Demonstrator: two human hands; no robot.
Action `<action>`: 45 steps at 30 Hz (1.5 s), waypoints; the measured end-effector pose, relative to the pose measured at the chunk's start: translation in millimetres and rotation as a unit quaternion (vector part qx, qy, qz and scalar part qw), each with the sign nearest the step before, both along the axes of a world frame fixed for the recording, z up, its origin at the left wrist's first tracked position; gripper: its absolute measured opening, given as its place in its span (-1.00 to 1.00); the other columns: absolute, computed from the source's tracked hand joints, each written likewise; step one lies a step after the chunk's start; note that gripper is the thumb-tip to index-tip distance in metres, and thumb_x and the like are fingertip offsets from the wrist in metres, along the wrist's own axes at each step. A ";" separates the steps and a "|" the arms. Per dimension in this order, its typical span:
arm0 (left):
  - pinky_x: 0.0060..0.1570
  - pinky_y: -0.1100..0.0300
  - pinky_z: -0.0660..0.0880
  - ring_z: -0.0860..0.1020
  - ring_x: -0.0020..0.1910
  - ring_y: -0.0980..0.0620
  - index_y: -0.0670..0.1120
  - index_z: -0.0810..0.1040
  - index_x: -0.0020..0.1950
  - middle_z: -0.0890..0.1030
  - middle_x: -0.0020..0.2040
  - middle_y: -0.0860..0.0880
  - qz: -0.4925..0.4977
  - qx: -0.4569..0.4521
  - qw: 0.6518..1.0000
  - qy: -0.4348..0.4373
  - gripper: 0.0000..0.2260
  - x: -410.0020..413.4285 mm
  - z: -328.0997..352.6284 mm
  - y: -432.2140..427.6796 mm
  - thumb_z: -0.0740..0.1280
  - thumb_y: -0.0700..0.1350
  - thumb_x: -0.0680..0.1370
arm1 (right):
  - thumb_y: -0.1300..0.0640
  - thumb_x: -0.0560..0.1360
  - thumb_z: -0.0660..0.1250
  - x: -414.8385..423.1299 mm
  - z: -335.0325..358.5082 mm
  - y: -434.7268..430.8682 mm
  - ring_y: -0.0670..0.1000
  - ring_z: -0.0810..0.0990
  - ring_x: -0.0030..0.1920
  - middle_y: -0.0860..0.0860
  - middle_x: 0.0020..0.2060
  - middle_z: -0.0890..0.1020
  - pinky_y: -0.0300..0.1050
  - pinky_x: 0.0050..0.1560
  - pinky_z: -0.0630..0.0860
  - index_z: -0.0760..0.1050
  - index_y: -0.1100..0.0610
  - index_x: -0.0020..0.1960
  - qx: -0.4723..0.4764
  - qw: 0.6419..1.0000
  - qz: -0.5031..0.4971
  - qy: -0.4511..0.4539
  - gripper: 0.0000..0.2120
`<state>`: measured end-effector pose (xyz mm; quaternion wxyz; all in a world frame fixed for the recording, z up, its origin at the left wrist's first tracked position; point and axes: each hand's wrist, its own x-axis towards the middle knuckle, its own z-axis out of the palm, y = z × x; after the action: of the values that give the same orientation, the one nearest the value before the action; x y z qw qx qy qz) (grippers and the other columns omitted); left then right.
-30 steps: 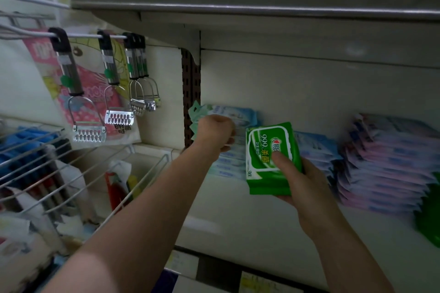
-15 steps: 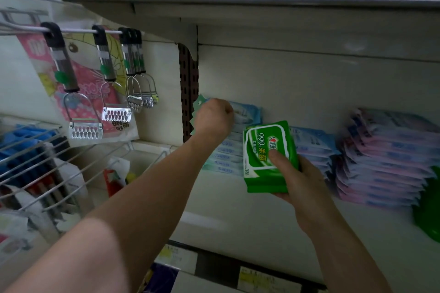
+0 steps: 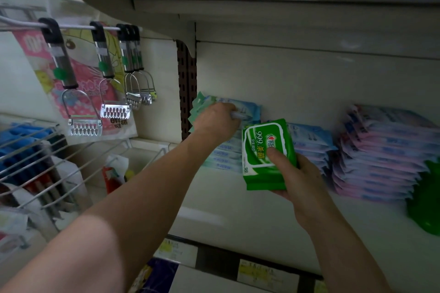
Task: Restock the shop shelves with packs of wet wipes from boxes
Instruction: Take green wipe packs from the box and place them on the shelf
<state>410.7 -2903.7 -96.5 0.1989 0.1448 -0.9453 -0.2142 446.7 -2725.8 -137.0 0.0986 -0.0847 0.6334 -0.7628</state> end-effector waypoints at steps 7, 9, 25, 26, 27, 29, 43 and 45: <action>-0.13 0.12 0.60 0.64 -0.16 0.00 -0.05 0.59 -0.03 0.67 -0.12 -0.06 -0.112 0.378 0.919 0.003 -0.77 26.2 -3.5 24.2 0.28 0.08 0.58 | 0.07 0.48 0.40 4.6 -2.2 1.4 -0.12 0.69 -0.24 -0.03 -0.14 0.70 -0.25 -0.36 0.57 0.55 0.00 0.03 0.014 1.000 0.010 0.003 -0.87; -0.18 0.19 0.57 0.65 -0.15 0.02 -0.03 0.60 -0.01 0.69 -0.11 -0.04 -0.131 0.444 0.883 -0.072 -0.72 33.6 -7.4 26.5 0.31 0.17 0.53 | 0.05 0.47 0.40 8.2 -3.0 3.7 -0.09 0.69 -0.20 -0.03 -0.12 0.70 -0.20 -0.31 0.58 0.55 -0.01 0.06 0.022 1.000 0.017 -0.001 -0.83; 0.05 0.04 0.59 0.61 0.11 -0.03 -0.04 0.53 0.19 0.66 0.12 -0.07 -0.241 0.433 0.854 -0.159 -0.58 83.1 -7.4 77.9 0.44 -0.01 0.35 | 0.07 0.34 0.53 29.7 18.6 101.7 0.03 0.65 0.00 0.04 0.08 0.64 0.03 0.08 0.59 0.50 0.08 0.24 0.091 0.994 -0.036 0.051 -0.50; 0.06 0.04 0.59 0.61 0.11 -0.03 -0.03 0.53 0.18 0.65 0.12 -0.07 -0.238 0.435 0.853 -0.161 -0.64 84.5 -10.4 84.6 0.44 -0.04 0.40 | 0.09 0.34 0.54 30.6 17.9 108.3 0.02 0.65 -0.01 0.03 0.07 0.64 0.00 0.06 0.59 0.50 0.09 0.23 0.099 0.993 -0.038 0.054 -0.51; 0.07 0.03 0.58 0.61 0.11 -0.03 -0.03 0.53 0.18 0.65 0.12 -0.07 -0.236 0.441 0.851 -0.162 -0.69 85.5 -13.3 91.7 0.42 -0.07 0.45 | 0.10 0.35 0.54 31.8 17.2 114.8 0.01 0.65 -0.03 0.03 0.06 0.64 -0.06 0.01 0.59 0.51 0.09 0.23 0.106 0.992 -0.037 0.057 -0.52; 0.09 0.02 0.57 0.60 0.12 -0.04 -0.04 0.53 0.19 0.65 0.12 -0.07 -0.234 0.450 0.847 -0.163 -0.72 85.7 -18.6 104.7 0.41 -0.12 0.49 | 0.12 0.35 0.53 33.6 15.5 126.8 -0.04 0.63 -0.07 0.02 0.06 0.62 -0.19 -0.13 0.54 0.49 0.07 0.21 0.120 0.990 -0.034 0.062 -0.54; 0.04 0.08 0.58 0.63 0.03 0.03 -0.03 0.50 0.20 0.66 0.08 -0.02 -0.229 0.443 0.856 -0.135 -0.69 108.0 -15.3 124.1 0.42 -0.12 0.48 | 0.10 0.36 0.52 42.5 18.8 147.9 -0.17 0.60 -0.14 -0.03 0.04 0.61 -0.39 -0.29 0.45 0.50 0.04 0.26 0.142 0.981 -0.017 0.128 -0.51; 0.05 0.08 0.58 0.62 0.04 0.03 -0.02 0.51 0.17 0.66 0.07 -0.02 -0.225 0.442 0.859 -0.131 -0.71 113.3 -15.7 119.6 0.43 -0.11 0.47 | 0.08 0.36 0.52 45.1 18.5 143.6 -0.17 0.60 -0.13 -0.03 0.06 0.60 -0.40 -0.30 0.45 0.50 0.04 0.27 0.146 0.980 -0.007 0.133 -0.50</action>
<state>524.0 -2784.1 -112.2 -0.0649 0.0280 -0.7754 -0.6275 491.8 -2582.2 -118.5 0.0189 -0.1657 0.7458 -0.6450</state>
